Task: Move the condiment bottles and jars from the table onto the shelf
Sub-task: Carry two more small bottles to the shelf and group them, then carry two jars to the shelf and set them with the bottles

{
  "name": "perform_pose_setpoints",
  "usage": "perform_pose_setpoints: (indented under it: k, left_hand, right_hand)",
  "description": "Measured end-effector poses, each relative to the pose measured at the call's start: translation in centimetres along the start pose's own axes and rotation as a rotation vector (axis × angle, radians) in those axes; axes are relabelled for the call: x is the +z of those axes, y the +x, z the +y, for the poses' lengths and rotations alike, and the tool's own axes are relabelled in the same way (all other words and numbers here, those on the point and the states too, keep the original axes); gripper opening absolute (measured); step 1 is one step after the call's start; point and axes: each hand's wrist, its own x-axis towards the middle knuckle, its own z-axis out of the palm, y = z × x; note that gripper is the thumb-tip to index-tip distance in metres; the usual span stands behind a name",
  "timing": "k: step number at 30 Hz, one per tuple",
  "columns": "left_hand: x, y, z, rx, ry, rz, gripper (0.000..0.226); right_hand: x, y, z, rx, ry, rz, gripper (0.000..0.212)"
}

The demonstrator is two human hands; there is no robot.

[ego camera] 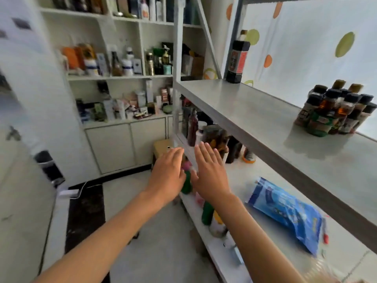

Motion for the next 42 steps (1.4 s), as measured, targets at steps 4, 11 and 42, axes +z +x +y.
perform_pose_setpoints:
  k: [4,11,42]
  left_hand:
    - [-1.8,-6.3,-6.0,-0.156,0.109,-0.030,0.068]
    - [-6.6,-17.7,-16.4,-0.413,0.146,0.068,0.067]
    - [-23.1,-67.8,-57.5,-1.385,-0.014,0.315,0.061]
  right_hand:
    - [4.0,-0.9,-7.5,-0.141,0.080,-0.070,0.075]
    - [9.1,-2.0,-21.5,-0.337,0.195,-0.148,0.076]
    - [33.3,-21.9,-83.2,-0.617,0.421,-0.864,0.062]
